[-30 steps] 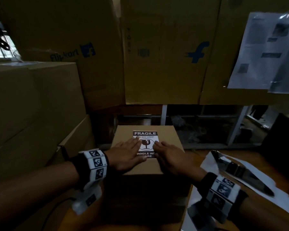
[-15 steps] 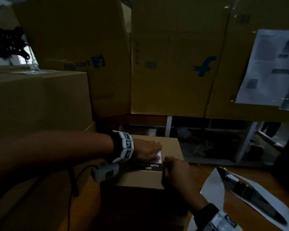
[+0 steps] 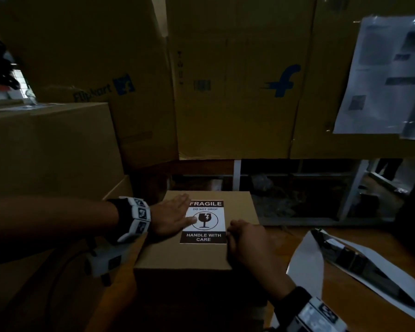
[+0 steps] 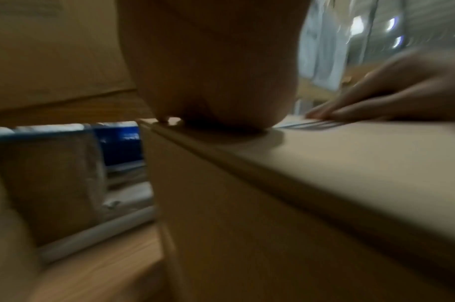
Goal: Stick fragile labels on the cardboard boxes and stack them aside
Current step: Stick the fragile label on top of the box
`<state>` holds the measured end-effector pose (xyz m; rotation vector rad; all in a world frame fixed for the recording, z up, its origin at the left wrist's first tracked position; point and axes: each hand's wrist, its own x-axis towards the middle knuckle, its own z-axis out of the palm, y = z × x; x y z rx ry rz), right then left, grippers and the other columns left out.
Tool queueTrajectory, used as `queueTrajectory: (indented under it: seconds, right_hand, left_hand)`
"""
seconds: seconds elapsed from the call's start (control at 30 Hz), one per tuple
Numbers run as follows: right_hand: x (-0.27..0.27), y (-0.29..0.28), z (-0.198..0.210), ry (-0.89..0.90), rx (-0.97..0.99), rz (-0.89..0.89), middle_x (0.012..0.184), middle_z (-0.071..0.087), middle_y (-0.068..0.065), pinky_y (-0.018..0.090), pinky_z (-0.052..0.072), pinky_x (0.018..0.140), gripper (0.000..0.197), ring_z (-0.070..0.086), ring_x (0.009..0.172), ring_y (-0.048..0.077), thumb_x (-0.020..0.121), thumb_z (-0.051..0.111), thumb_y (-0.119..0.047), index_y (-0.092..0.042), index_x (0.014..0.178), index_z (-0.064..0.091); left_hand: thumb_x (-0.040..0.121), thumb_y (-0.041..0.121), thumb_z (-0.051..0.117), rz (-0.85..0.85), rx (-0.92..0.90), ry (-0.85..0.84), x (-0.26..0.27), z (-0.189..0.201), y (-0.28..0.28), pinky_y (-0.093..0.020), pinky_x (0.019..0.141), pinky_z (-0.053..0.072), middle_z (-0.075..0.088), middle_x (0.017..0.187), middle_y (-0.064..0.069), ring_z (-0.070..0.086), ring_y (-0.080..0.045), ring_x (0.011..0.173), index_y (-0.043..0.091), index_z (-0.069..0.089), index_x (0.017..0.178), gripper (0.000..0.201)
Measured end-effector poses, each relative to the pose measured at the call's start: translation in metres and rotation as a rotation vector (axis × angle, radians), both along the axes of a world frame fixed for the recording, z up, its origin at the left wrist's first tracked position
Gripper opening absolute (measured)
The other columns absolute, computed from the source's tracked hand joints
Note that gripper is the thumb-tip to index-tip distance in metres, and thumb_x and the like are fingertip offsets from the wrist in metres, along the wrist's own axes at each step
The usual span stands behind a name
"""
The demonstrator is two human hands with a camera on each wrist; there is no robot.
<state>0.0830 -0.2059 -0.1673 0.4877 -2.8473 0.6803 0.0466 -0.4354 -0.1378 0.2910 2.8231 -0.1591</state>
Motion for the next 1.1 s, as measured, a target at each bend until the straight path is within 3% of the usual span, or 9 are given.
queueTrajectory:
  seconds: [0.23,0.33,0.43,0.63,0.73,0.87,0.93,1.0,1.1]
  right_hand:
    - [0.000,-0.002,-0.004,0.026,-0.023,0.004,0.100,0.070,-0.001,0.031,0.054,0.075,0.021,0.065,0.088,0.020,0.090,0.053,-0.032,-0.020,0.099,0.068]
    - [0.005,0.000,0.000,0.056,0.068,0.141,0.121,0.065,-0.003,0.032,0.050,0.089,0.028,0.059,0.111,0.021,0.091,0.051,-0.030,-0.025,0.115,0.065]
    - [0.013,0.000,0.008,0.032,0.239,0.331,0.155,0.038,-0.003,0.042,0.027,0.114,0.043,0.029,0.144,0.022,0.103,0.037,-0.033,-0.026,0.145,0.040]
    - [0.010,0.009,0.005,-0.067,0.440,0.255,0.163,0.015,-0.009,0.050,0.015,0.116,0.055,0.011,0.150,0.021,0.103,0.025,-0.053,-0.032,0.153,0.021]
    - [0.004,0.011,0.001,-0.117,0.465,0.144,0.162,0.014,-0.008,0.061,0.012,0.114,0.069,0.009,0.150,0.024,0.093,0.009,-0.066,-0.031,0.152,0.021]
    - [0.014,-0.005,-0.001,-0.058,0.414,0.294,0.163,0.015,-0.006,0.055,0.011,0.116,0.058,0.010,0.150,0.019,0.102,0.018,-0.051,-0.024,0.153,0.023]
    - [0.016,-0.004,-0.002,0.074,0.298,0.374,0.153,0.041,-0.004,0.045,0.029,0.112,0.045,0.034,0.141,0.019,0.103,0.030,-0.041,-0.023,0.141,0.046]
    - [0.017,0.002,-0.008,0.218,0.129,0.376,0.111,0.070,0.000,0.031,0.050,0.084,0.030,0.064,0.101,0.020,0.094,0.044,-0.034,-0.019,0.103,0.069]
    - [0.020,0.009,-0.020,0.353,0.016,0.295,0.069,0.064,-0.002,0.029,0.048,0.053,0.020,0.058,0.059,0.017,0.084,0.056,-0.030,-0.019,0.068,0.062]
  left_hand:
    - [0.061,0.088,-0.018,-0.254,0.103,0.008,0.060,-0.014,0.016,-0.032,0.120,-0.006,-0.030,0.154,0.006,-0.025,-0.005,0.142,0.017,-0.014,0.154,0.117]
    - [0.060,0.088,-0.023,-0.216,0.116,0.124,0.071,-0.023,0.016,-0.028,0.120,-0.006,-0.022,0.161,0.001,-0.020,-0.006,0.145,0.017,-0.012,0.154,0.118]
    - [0.048,0.089,-0.032,-0.116,0.136,0.249,0.078,-0.032,0.019,-0.025,0.117,-0.005,-0.012,0.163,-0.003,-0.009,-0.011,0.150,0.015,-0.006,0.155,0.133]
    - [0.061,0.083,-0.029,-0.023,0.262,0.415,0.086,-0.039,0.020,-0.027,0.116,0.015,0.021,0.161,-0.003,0.021,-0.015,0.148,0.017,0.025,0.154,0.127]
    - [0.097,0.065,0.002,-0.191,0.312,0.669,0.090,-0.045,0.016,-0.030,0.084,0.055,0.070,0.119,-0.004,0.068,-0.018,0.107,0.014,0.073,0.113,0.088]
    - [0.104,0.042,0.029,-0.452,0.331,1.010,0.091,-0.055,0.012,-0.023,0.064,0.057,0.077,0.090,-0.004,0.074,-0.014,0.080,0.014,0.079,0.081,0.062]
    - [0.103,0.039,0.035,-0.466,0.322,1.093,0.092,-0.056,0.011,-0.023,0.063,0.056,0.076,0.083,-0.003,0.072,-0.013,0.075,0.015,0.077,0.074,0.057]
    - [0.102,0.039,0.039,-0.454,0.333,1.112,0.094,-0.056,0.010,-0.025,0.057,0.055,0.073,0.077,-0.002,0.070,-0.014,0.068,0.015,0.073,0.069,0.053]
    - [0.098,0.035,0.050,-0.446,0.357,1.098,0.093,-0.059,0.008,-0.028,0.050,0.051,0.068,0.069,0.000,0.065,-0.015,0.059,0.015,0.068,0.065,0.042]
